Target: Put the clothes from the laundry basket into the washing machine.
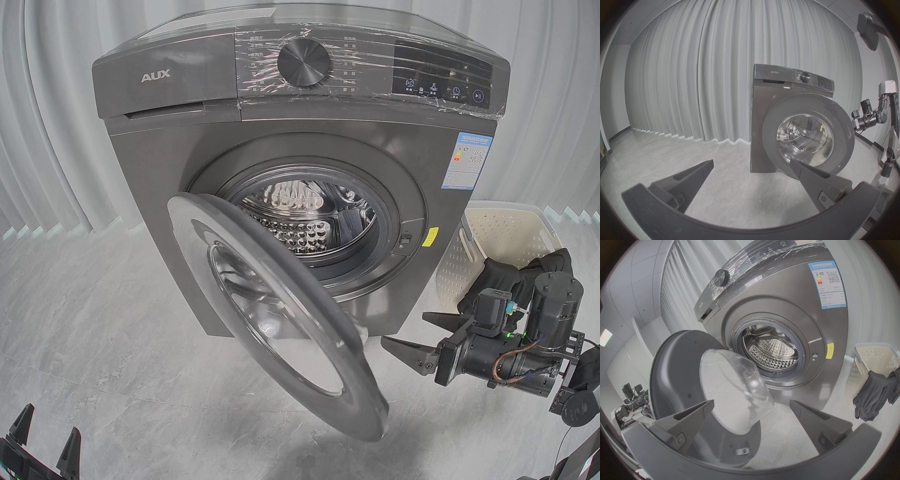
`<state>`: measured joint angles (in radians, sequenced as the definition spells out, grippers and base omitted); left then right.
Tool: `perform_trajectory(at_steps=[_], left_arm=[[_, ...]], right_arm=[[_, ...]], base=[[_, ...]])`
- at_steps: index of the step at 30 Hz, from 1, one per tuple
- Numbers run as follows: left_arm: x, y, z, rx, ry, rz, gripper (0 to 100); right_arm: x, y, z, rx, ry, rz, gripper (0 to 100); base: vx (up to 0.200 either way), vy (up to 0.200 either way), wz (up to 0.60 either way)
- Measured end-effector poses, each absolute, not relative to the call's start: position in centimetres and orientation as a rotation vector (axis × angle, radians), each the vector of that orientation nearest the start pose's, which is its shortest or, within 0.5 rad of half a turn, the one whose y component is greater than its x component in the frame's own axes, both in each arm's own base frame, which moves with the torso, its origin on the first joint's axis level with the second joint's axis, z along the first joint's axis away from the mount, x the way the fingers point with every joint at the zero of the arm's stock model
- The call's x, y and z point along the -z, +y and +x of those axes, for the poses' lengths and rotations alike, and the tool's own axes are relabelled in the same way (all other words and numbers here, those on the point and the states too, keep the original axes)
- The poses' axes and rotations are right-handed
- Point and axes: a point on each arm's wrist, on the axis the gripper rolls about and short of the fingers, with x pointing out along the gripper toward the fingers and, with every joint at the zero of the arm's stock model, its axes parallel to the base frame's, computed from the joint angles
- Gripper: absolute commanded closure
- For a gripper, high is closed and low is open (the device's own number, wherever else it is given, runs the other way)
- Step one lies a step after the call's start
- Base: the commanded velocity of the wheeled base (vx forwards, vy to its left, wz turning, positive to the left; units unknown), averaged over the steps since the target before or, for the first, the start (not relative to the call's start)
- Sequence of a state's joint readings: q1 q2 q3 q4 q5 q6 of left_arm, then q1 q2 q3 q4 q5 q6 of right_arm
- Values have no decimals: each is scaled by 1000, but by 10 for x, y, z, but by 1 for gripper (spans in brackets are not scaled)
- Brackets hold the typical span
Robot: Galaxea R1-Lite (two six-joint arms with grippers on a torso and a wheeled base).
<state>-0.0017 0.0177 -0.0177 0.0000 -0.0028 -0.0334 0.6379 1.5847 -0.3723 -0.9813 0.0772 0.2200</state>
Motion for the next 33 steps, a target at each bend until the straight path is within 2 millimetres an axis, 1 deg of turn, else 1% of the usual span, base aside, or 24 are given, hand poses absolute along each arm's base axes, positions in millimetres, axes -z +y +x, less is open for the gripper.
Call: perform_trajectory(at_steps=[5, 9, 13, 19, 24, 28, 33], left_arm=[[-81, 0, -23, 5, 0, -33, 0], [-81, 0, -23, 6, 0, -33, 0], [-81, 0, -23, 6, 1, -33, 0], [-81, 0, -23, 6, 0, -33, 0], [-81, 0, -23, 6, 0, -34, 0], [-81, 0, -23, 6, 0, -33, 0], [-81, 0, -23, 5, 0, -33, 0]], right_arm=[[-142, 142, 194, -670, 283, 154, 0], [-136, 140, 208, -621, 293, 152, 0], [-126, 145, 225, -575, 289, 152, 0], [-103, 156, 253, -554, 259, 155, 0], [-78, 165, 269, -547, 288, 143, 0], [-63, 174, 275, -555, 320, 130, 0], [-53, 187, 271, -590, 344, 116, 0]], base=[[0, 0, 0], [0, 0, 0], [0, 0, 0], [0, 0, 0], [0, 0, 0], [0, 0, 0], [0, 0, 0]])
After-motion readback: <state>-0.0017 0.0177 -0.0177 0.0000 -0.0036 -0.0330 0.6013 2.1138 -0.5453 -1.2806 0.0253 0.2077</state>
